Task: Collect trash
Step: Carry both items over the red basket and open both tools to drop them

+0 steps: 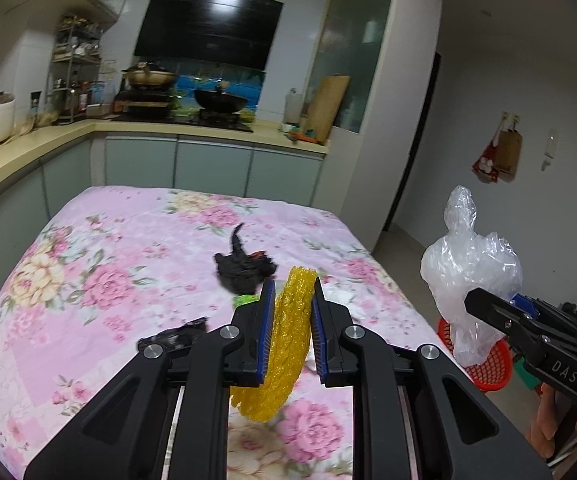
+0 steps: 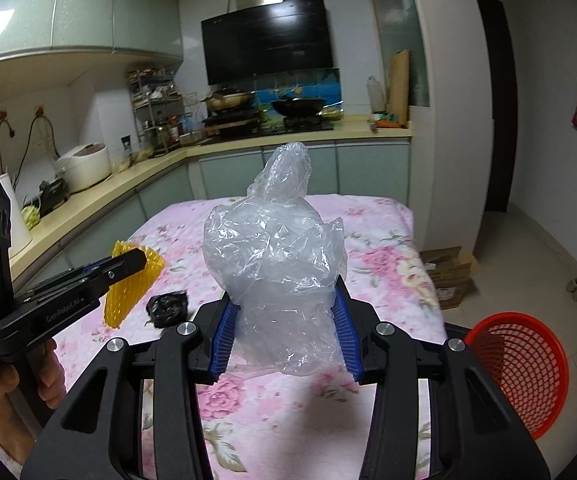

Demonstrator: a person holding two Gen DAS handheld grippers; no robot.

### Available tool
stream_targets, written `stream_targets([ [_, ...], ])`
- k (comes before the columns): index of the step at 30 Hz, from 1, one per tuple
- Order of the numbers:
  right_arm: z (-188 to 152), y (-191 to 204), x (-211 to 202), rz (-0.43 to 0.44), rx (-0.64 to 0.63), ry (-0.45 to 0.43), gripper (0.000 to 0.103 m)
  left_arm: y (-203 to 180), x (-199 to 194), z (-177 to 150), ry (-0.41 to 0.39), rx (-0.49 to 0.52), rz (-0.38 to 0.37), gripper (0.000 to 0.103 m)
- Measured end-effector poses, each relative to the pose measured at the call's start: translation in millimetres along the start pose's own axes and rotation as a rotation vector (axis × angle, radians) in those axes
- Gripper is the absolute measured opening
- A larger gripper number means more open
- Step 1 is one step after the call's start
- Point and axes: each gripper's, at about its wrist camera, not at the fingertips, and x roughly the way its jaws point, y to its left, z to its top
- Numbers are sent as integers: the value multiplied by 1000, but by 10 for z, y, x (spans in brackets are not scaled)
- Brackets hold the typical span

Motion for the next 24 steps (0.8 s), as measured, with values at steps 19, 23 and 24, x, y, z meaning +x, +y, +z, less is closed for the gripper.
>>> stream_targets([
  [19, 3, -863, -338, -194, 132, -28, 43, -950, 369, 142, 42, 136, -151, 16],
  [23, -34, -1108, -404, -234, 180, -23, 43, -1195, 483, 129, 66, 163, -192, 16],
  [24, -35, -1163, -406, -245, 192, -18, 43, -1255, 515, 125, 72, 168, -202, 16],
])
